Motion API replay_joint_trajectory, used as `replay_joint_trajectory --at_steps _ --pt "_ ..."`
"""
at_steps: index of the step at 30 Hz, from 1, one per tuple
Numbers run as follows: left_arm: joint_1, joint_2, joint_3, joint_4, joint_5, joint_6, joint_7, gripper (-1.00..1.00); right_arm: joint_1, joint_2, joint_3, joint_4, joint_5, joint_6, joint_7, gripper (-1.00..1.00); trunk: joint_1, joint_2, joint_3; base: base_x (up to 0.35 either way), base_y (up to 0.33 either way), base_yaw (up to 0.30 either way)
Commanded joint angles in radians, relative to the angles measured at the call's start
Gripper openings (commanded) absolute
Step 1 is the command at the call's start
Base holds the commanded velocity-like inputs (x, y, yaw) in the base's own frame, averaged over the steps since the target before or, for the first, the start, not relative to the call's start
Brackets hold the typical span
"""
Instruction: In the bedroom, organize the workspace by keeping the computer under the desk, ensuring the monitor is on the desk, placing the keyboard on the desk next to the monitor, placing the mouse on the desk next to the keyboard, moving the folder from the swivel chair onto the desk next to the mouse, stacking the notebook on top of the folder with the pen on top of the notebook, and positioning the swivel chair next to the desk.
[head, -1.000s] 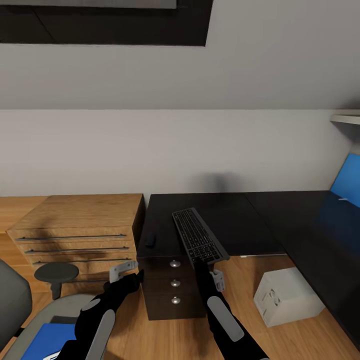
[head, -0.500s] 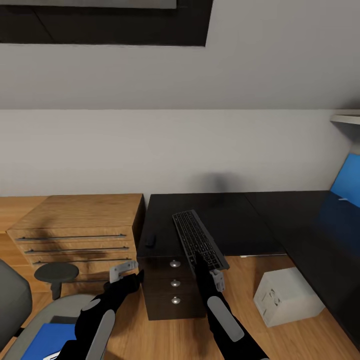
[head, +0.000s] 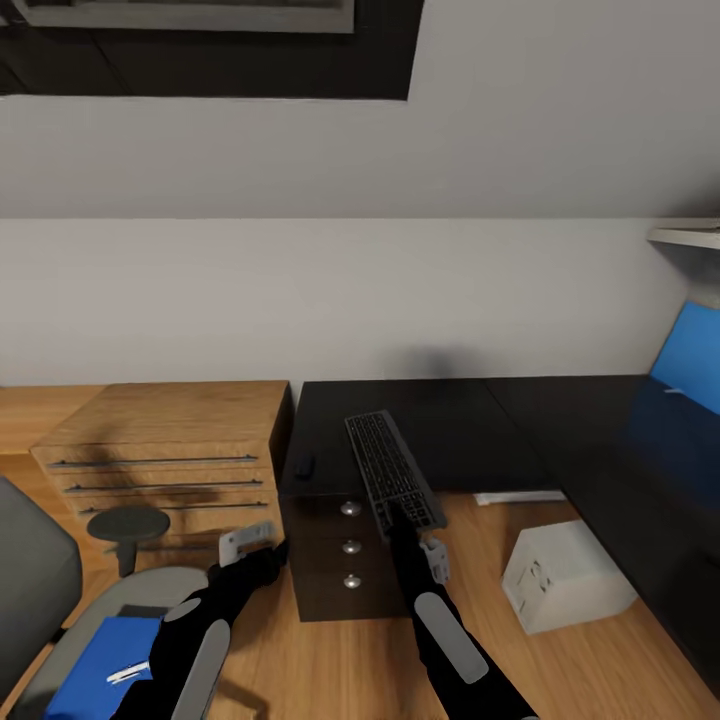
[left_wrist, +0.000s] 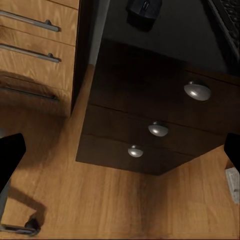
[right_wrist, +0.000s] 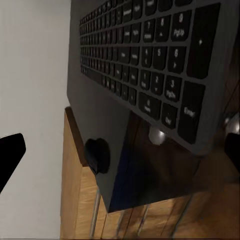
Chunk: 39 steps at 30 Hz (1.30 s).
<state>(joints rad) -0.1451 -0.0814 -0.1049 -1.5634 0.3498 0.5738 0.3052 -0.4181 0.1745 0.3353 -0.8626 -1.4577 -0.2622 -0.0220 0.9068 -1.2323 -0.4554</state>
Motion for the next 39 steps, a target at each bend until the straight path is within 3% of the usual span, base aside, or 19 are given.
replay_joint_trajectory --at_steps 1,21,39 --pt "-0.001 0.000 -0.001 -0.001 0.010 0.003 0.009 1.00 -0.001 0.000 0.002 0.000 -0.007 -0.006 -0.002 1.00 -0.001 -0.001 -0.001 -0.329 0.000 0.000" --pt "-0.001 0.000 -0.001 -0.001 0.011 0.003 0.009 1.00 -0.001 0.000 0.004 -0.002 -0.006 -0.007 0.000 1.00 -0.001 -0.001 -0.001 -0.329 0.000 0.000" --pt "0.000 0.000 0.001 -0.001 0.011 0.003 0.009 1.00 -0.001 0.000 0.004 -0.003 -0.006 -0.009 0.001 1.00 -0.001 -0.001 -0.001 -0.190 -0.091 0.000"
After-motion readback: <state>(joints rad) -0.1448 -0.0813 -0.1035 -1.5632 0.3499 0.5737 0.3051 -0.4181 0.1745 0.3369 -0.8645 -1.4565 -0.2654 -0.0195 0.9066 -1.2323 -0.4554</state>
